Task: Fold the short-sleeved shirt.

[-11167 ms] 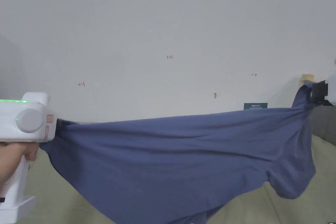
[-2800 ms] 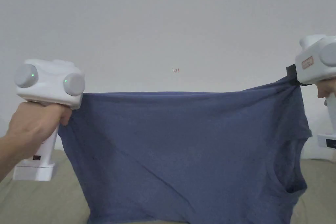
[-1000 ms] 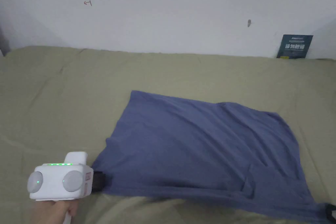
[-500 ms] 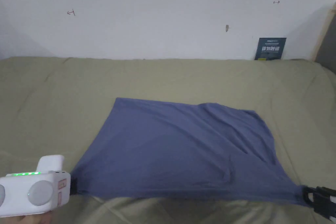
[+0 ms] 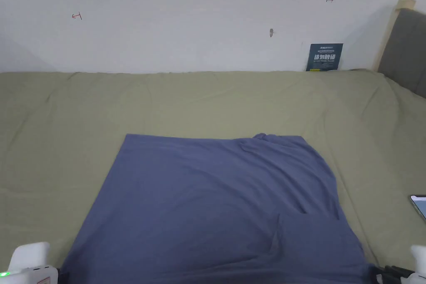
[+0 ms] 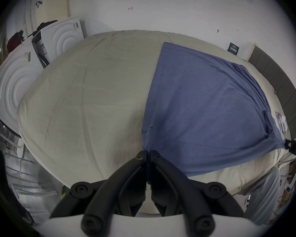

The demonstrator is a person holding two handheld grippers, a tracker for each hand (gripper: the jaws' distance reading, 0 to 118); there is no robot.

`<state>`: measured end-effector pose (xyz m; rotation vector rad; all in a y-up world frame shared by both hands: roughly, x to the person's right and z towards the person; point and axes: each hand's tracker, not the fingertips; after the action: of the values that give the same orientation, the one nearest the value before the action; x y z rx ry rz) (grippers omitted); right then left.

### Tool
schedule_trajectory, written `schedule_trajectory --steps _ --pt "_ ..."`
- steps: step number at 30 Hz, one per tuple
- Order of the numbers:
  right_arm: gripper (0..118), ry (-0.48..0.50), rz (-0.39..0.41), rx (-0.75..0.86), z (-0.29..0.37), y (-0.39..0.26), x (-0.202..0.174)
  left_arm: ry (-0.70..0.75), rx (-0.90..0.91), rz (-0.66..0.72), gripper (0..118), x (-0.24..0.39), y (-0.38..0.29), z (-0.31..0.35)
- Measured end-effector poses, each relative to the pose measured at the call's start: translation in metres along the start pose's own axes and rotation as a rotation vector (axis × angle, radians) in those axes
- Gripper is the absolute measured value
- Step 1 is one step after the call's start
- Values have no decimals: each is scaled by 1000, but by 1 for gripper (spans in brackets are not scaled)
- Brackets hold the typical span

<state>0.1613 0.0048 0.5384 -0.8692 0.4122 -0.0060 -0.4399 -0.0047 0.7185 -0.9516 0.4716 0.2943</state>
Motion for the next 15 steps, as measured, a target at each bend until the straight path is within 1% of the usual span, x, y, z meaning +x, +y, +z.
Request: schedule_trajectory --steps 1,2,3,4,5,6,7,8,11,12,13,14,15 --pt "4 -2 -4 -6 -4 -3 1 -3 0 12 1 -3 -2 -1" --pt "25 1 -12 -9 -6 -5 1 -26 0 38 19 -5 -4 -1" --pt "66 -11 -24 -15 -7 -6 0 -39 18 53 58 -3 -5 2" --pt "107 -70 -27 -33 -6 -5 2 -42 30 55 102 -4 -7 5" --pt "116 -51 -26 -51 -6 -5 3 -37 32 44 118 -6 -9 7" --pt "115 -44 -34 -50 2 -8 3 -21 31 34 115 -7 -11 8" --pt "116 -35 -29 -15 6 -6 3 10 71 37 115 -4 -14 19" --pt "116 -32 -22 -27 11 -4 3 36 58 22 115 -4 -15 26" --pt "115 -50 21 -36 16 -4 -5 13 79 40 114 -11 -21 44" --pt "112 -50 22 -44 21 -6 -7 7 79 54 110 -13 -22 49" --pt "102 -44 22 -46 22 -7 -9 -18 68 70 96 -15 -26 52" --pt "102 -42 23 -39 23 -10 -12 -42 67 91 96 -17 -30 56" --pt "97 -46 28 -29 23 -11 -15 -46 50 81 87 -20 -32 54"
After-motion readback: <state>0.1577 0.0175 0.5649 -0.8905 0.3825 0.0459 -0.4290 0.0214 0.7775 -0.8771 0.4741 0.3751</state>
